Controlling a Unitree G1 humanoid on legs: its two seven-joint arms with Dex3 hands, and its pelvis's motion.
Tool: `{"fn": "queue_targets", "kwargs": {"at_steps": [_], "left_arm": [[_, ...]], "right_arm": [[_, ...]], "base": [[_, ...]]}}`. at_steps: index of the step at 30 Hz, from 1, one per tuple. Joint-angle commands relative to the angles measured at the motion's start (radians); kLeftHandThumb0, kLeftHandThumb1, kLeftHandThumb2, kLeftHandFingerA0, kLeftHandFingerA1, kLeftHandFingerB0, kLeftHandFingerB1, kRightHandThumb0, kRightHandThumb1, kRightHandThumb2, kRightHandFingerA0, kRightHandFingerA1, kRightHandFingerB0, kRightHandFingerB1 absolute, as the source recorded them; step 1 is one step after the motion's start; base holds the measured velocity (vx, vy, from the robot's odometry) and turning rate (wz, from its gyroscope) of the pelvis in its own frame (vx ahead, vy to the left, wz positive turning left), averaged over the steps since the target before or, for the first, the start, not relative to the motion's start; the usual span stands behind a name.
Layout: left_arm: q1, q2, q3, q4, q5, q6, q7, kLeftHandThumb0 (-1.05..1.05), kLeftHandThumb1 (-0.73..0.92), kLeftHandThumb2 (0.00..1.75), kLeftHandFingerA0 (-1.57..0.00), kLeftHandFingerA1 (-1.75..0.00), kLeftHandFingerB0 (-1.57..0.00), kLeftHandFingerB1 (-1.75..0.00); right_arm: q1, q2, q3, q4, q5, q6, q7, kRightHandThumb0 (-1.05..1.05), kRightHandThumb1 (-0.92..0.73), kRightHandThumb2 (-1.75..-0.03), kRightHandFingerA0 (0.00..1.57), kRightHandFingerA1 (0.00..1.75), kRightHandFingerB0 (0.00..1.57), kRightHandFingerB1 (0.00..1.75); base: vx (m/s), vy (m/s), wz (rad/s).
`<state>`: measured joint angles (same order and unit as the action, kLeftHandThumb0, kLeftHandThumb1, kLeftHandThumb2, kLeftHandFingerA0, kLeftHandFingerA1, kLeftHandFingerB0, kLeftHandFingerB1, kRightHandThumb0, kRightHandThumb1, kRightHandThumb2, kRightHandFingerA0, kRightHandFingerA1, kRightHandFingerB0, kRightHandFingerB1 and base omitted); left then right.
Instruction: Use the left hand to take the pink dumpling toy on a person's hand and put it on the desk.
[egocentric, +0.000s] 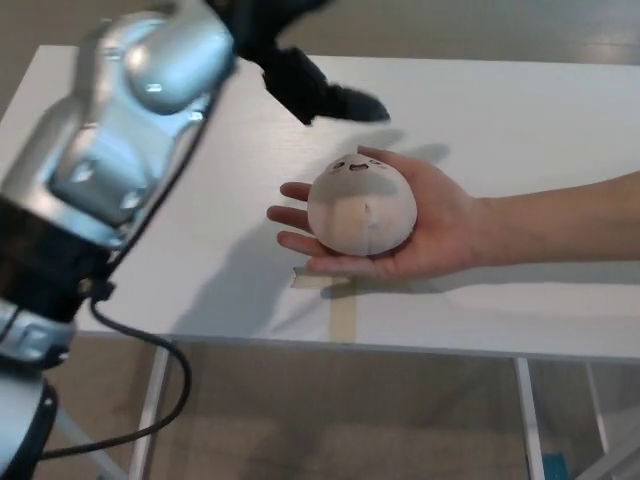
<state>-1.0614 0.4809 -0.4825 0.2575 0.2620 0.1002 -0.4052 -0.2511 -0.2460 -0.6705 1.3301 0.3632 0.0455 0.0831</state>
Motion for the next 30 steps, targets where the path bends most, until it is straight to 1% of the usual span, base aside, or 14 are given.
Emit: {"fn": "queue_targets", "kwargs": {"at_steps": [1, 2, 7, 10, 14, 17, 18, 23, 25, 26, 27, 28, 29, 30], "left_arm": [[-0.026, -0.023, -0.078, 0.044, 0.115, 0.131, -0.133, -0.55, 0.34, 0.77, -0.02, -0.32, -0.01, -0.29], [-0.023, -0.025, -0.085, 0.042, 0.117, 0.134, -0.141, -0.55, 0.34, 0.77, -0.02, -0.32, -0.01, -0.28], [-0.02, -0.028, -0.11, 0.029, 0.14, 0.163, -0.193, -0.56, 0.34, 0.78, -0.02, -0.32, -0.01, -0.27], [-0.021, -0.027, -0.129, 0.02, 0.157, 0.194, -0.248, -0.55, 0.32, 0.78, -0.01, -0.28, -0.01, -0.28], [0.001, -0.033, -0.136, 0.007, 0.166, 0.212, -0.277, -0.54, 0.32, 0.78, -0.01, -0.31, -0.05, -0.32], [0.014, -0.041, -0.147, -0.007, 0.188, 0.232, -0.293, -0.56, 0.35, 0.79, 0.0, -0.29, -0.09, -0.32], [0.018, -0.05, -0.15, -0.007, 0.193, 0.242, -0.294, -0.56, 0.34, 0.79, 0.0, -0.33, -0.04, -0.33], [0.044, -0.078, -0.161, -0.013, 0.221, 0.274, -0.299, -0.57, 0.36, 0.79, 0.0, -0.34, -0.04, -0.35], [0.051, -0.087, -0.167, -0.007, 0.234, 0.276, -0.3, -0.6, 0.38, 0.79, -0.01, -0.35, -0.01, -0.34], [0.058, -0.092, -0.171, -0.003, 0.241, 0.274, -0.298, -0.57, 0.37, 0.8, -0.03, -0.39, 0.0, -0.36], [0.066, -0.094, -0.174, 0.0, 0.245, 0.271, -0.296, -0.34, 0.09, 0.77, 0.0, -0.49, 0.0, -0.48], [0.072, -0.097, -0.175, 0.003, 0.248, 0.268, -0.294, -0.34, 0.09, 0.77, 0.0, -0.49, 0.0, -0.48], [0.095, -0.101, -0.18, 0.005, 0.246, 0.267, -0.292, -0.33, 0.1, 0.77, 0.0, -0.48, 0.0, -0.48], [0.111, -0.107, -0.181, 0.017, 0.243, 0.261, -0.288, -0.66, 0.41, 0.54, -0.23, -0.31, -0.12, -0.26]], "right_arm": [[0.003, -0.008, 0.006, 0.009, 0.002, 0.016, -0.004, -0.26, -0.46, -0.82, 0.59, 0.62, 0.73, 0.71], [0.003, -0.008, 0.007, 0.009, 0.002, 0.015, -0.001, -0.22, -0.56, -0.55, 0.66, 0.48, 0.78, 0.58], [-0.007, -0.006, 0.012, 0.008, 0.003, 0.013, -0.004, -0.22, -0.56, -0.55, 0.66, 0.48, 0.78, 0.58], [-0.016, -0.005, 0.015, 0.008, 0.003, 0.015, -0.004, -0.22, -0.56, -0.55, 0.66, 0.49, 0.77, 0.58], [-0.009, -0.007, 0.021, 0.009, 0.001, 0.015, 0.001, -0.22, -0.56, -0.56, 0.67, 0.49, 0.76, 0.57], [-0.009, -0.008, 0.031, 0.009, -0.006, 0.014, 0.006, -0.23, -0.56, -0.56, 0.67, 0.49, 0.76, 0.57], [-0.012, -0.01, 0.034, 0.009, -0.006, 0.016, 0.003, -0.24, -0.56, -0.56, 0.67, 0.49, 0.76, 0.57], [-0.009, -0.015, 0.039, 0.01, -0.004, 0.024, -0.006, -0.23, -0.56, -0.56, 0.67, 0.49, 0.76, 0.57], [-0.012, -0.017, 0.042, 0.01, -0.005, 0.026, -0.004, -0.22, -0.56, -0.56, 0.67, 0.49, 0.76, 0.58], [-0.012, -0.017, 0.044, 0.011, -0.006, 0.028, -0.006, -0.23, -0.56, -0.56, 0.67, 0.49, 0.76, 0.58], [-0.011, -0.016, 0.046, 0.011, -0.007, 0.029, -0.009, -0.22, -0.56, -0.55, 0.68, 0.49, 0.76, 0.57], [-0.01, -0.016, 0.047, 0.011, -0.007, 0.03, -0.011, -0.22, -0.56, -0.55, 0.68, 0.49, 0.76, 0.57], [-0.001, -0.015, 0.049, 0.012, -0.008, 0.029, -0.006, -0.22, -0.56, -0.56, 0.68, 0.49, 0.76, 0.58], [0.003, -0.016, 0.05, 0.013, -0.008, 0.03, -0.005, -0.22, -0.56, -0.56, 0.68, 0.49, 0.76, 0.58]], "base": [[0.0, 0.0, 0.0], [0.0, 0.0, 0.0], [0.0, 0.0, 0.0], [0.0, 0.0, 0.0], [0.0, 0.0, 0.0], [0.0, 0.0, 0.0], [0.0, 0.0, 0.0], [0.0, 0.0, 0.0], [0.0, 0.0, 0.0], [0.0, 0.0, 0.0], [0.0, 0.0, 0.0], [0.0, 0.0, 0.0], [0.0, 0.0, 0.0], [0.0, 0.0, 0.0]]}}
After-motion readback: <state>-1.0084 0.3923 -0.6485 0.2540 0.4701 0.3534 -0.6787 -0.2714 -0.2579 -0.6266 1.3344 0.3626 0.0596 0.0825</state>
